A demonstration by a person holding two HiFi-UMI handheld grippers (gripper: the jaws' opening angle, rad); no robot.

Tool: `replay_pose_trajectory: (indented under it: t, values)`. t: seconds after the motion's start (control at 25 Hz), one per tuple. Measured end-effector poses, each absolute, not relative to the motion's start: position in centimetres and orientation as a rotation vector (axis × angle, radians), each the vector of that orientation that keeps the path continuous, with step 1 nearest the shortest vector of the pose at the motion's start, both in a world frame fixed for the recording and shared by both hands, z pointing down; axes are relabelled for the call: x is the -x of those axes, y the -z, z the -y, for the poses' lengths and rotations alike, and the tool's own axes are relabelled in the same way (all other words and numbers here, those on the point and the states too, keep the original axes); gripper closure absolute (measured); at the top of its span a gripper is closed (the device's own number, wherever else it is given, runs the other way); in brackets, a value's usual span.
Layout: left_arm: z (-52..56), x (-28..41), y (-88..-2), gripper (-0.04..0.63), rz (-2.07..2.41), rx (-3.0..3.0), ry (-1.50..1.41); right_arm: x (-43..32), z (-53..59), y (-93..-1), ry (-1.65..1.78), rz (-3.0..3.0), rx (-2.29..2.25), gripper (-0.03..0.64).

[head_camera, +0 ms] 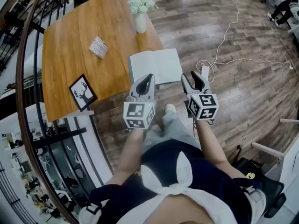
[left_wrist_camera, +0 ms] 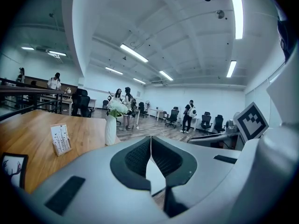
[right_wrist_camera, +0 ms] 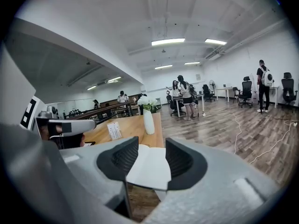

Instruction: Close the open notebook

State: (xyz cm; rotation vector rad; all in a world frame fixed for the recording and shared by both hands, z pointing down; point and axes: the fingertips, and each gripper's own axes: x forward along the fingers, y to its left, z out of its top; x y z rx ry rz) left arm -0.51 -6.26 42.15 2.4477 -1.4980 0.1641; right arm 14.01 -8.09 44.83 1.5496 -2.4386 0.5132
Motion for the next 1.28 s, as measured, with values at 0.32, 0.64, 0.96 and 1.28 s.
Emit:
replay_pose_trajectory:
  t: [0.32, 0.64, 0.96, 1.28]
  values:
    - [9.9, -0.3, -42.3, 0.572, 1.501, -2.442, -0.185, -14.6, 11.9, -45.1, -0.549, 2.463, -1.527, 0.437]
    - [12.4, -0.8, -42.8, 0.572, 1.516, -2.427, -0.198, -15.2, 14.6, -46.8, -0.662, 2.479, -1.487, 0.437]
    - [14.1, -0.4, -43.9, 0.572, 1.552, -2.373, -0.208, -15.3, 16.7, -48.7, -0.754, 2.488, -1.421, 0.437]
    - [15.3, -0.6, -45.5, 0.572, 1.59, -2.315, -0.232, -15.7, 18.0, -51.7, -0.834, 2.472, -1.322, 0.437]
